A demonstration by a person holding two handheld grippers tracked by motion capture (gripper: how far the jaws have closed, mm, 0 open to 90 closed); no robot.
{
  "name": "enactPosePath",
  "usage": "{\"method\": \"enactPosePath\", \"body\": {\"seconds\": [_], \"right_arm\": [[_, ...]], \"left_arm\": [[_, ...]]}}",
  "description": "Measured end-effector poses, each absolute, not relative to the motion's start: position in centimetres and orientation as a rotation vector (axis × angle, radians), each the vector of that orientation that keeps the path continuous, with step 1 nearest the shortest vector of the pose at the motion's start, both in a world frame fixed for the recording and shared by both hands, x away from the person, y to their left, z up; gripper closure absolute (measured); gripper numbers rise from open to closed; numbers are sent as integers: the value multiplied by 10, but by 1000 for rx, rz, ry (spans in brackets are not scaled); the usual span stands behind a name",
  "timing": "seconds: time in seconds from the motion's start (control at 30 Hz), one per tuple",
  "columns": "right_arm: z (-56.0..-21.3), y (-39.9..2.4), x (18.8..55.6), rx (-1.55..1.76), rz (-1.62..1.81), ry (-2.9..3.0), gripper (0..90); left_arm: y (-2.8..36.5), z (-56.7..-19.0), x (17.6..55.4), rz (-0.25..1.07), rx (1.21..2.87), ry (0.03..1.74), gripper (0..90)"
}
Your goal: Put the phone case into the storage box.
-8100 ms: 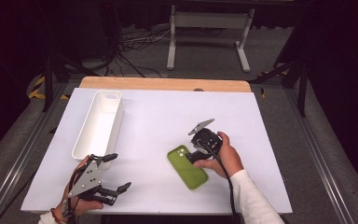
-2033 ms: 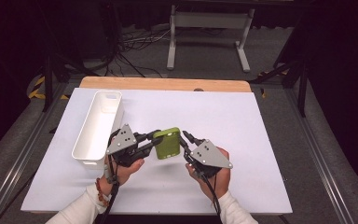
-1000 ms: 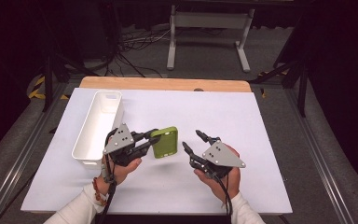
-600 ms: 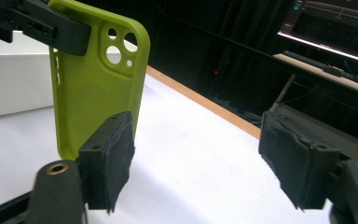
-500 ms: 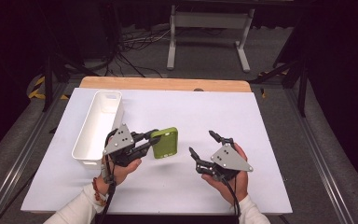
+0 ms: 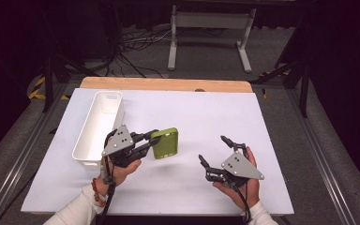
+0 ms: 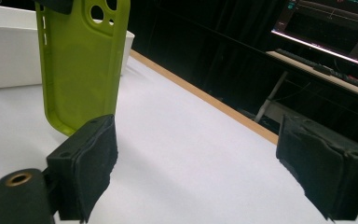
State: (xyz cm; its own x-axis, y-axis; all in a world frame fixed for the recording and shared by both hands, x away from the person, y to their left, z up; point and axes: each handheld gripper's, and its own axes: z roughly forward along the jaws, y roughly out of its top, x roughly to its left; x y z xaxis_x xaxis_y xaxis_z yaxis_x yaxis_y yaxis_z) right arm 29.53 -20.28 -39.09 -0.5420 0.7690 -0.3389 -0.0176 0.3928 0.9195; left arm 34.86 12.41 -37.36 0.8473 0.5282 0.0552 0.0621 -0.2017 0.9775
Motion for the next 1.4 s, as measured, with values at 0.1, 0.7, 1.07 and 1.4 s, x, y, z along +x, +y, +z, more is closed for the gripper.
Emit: {"method": "enactPosePath", "body": {"seconds": [0.1,0.7,1.07,1.4], "right_arm": [[-393,-207,292,632,1230,1838,124],[-416,-229,278,655,1167,1855,141],[-425,-236,273,680,1165,1874,144],[-431,-241,269,700,1168,1889,144]], "left_arm": [[124,-373,348,448,1739,452,774],[132,-364,342,461,1743,426,774],[142,-358,343,469,1728,430,774],[156,-350,342,490,1700,442,774]]}}
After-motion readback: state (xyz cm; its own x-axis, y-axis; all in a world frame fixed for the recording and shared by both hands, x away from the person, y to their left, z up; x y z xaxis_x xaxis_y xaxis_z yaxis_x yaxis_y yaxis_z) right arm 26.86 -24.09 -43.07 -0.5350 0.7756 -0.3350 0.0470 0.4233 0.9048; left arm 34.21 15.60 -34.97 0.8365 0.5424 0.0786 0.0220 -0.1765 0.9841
